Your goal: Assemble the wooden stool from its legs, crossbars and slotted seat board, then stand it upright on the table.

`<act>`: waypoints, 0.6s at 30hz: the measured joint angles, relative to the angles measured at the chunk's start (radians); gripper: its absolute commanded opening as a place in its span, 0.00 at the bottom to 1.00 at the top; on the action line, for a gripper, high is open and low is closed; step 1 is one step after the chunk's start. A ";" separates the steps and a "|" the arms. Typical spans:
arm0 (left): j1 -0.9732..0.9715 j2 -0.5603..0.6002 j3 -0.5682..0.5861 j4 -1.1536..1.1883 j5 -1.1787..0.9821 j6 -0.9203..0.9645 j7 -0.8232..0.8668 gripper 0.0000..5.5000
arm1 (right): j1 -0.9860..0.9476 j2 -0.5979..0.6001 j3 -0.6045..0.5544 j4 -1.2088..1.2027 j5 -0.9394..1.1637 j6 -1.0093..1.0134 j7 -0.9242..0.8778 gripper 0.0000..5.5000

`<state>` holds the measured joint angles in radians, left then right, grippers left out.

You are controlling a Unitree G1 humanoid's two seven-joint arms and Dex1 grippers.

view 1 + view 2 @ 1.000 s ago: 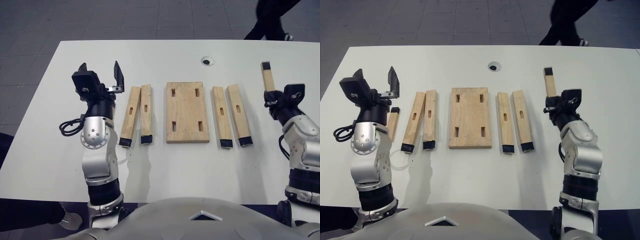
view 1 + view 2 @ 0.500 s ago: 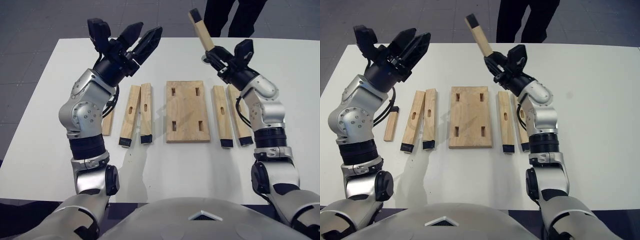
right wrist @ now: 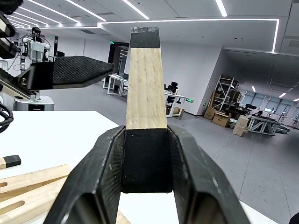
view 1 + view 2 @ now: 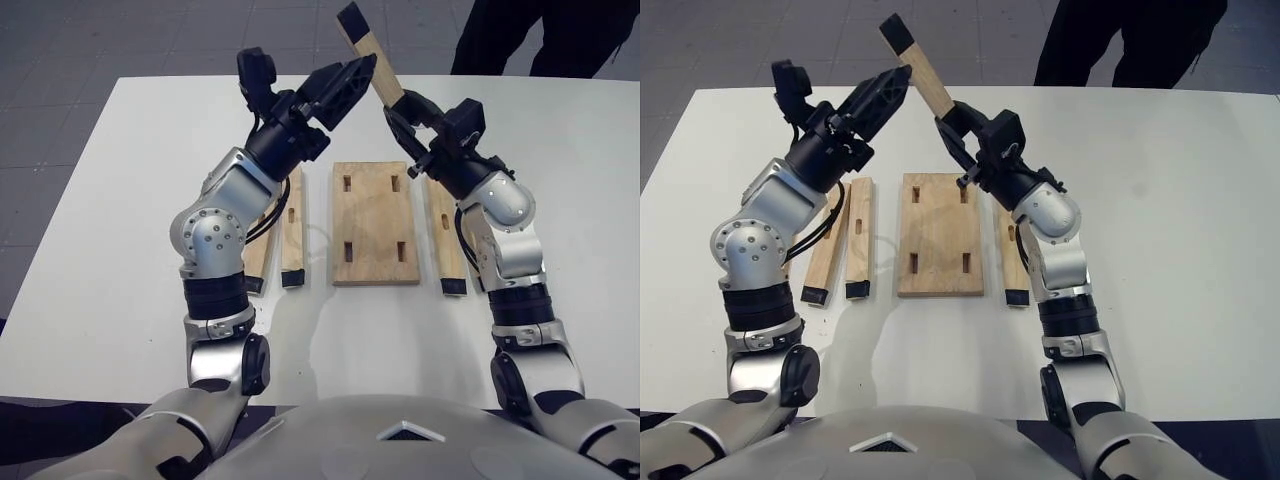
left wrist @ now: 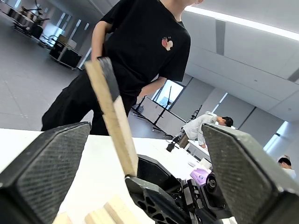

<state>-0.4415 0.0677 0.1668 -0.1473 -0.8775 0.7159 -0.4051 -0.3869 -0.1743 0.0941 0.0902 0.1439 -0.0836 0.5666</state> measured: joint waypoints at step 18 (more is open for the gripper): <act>0.011 -0.034 0.008 0.023 -0.161 0.098 0.040 0.80 | 0.064 -0.005 0.048 -0.136 0.026 0.048 0.025 0.23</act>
<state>-0.4307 0.0333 0.1749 -0.1238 -1.0388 0.8139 -0.3647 -0.3224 -0.1792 0.1418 -0.0458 0.1697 -0.0356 0.5919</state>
